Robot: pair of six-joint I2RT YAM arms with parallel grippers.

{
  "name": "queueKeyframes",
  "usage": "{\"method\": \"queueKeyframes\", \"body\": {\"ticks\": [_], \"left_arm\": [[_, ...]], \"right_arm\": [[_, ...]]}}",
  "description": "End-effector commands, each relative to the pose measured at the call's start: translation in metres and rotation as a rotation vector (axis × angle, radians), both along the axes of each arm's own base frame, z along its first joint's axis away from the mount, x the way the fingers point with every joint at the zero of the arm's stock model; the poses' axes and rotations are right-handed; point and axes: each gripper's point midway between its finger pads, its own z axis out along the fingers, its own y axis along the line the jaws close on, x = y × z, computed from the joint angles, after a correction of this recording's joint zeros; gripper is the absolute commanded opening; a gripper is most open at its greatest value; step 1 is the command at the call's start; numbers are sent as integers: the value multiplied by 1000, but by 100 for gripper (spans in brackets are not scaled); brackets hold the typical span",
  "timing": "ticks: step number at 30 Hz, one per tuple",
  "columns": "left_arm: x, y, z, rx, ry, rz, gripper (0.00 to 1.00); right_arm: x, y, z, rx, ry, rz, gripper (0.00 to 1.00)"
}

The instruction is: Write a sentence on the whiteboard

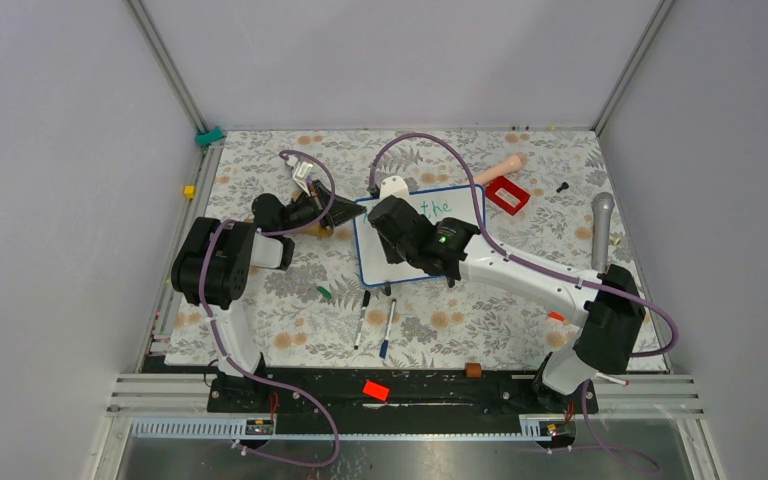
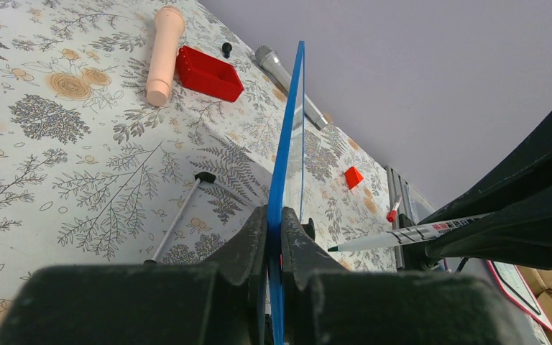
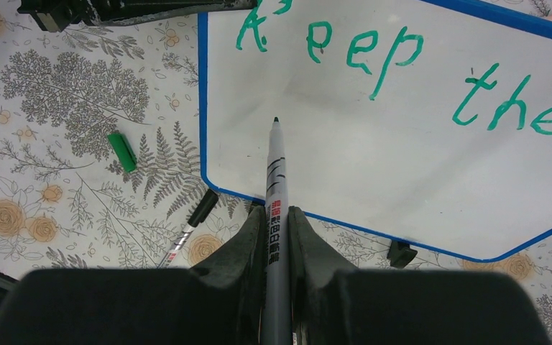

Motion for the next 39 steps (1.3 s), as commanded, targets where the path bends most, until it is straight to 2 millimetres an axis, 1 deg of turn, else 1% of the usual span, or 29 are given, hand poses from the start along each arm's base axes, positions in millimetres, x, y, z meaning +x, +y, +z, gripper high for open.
{"method": "queueKeyframes", "body": {"ticks": [1,7,19,32,36,39], "left_arm": [[5,0,14,16,-156,9,0],[5,0,14,16,-155,10,0],[6,0,14,15,-153,10,0],[5,-1,13,16,-151,7,0],[5,0,14,15,-152,12,0],[5,0,13,15,-150,12,0]], "right_arm": [[-2,4,1,11,1,-7,0],[0,3,-3,-2,-1,-24,0],[-1,9,-16,7,11,-32,0],[12,5,-15,-53,-37,-61,0],[11,5,-12,-14,-68,-43,0],[7,-1,-1,57,-113,-36,0]]}}
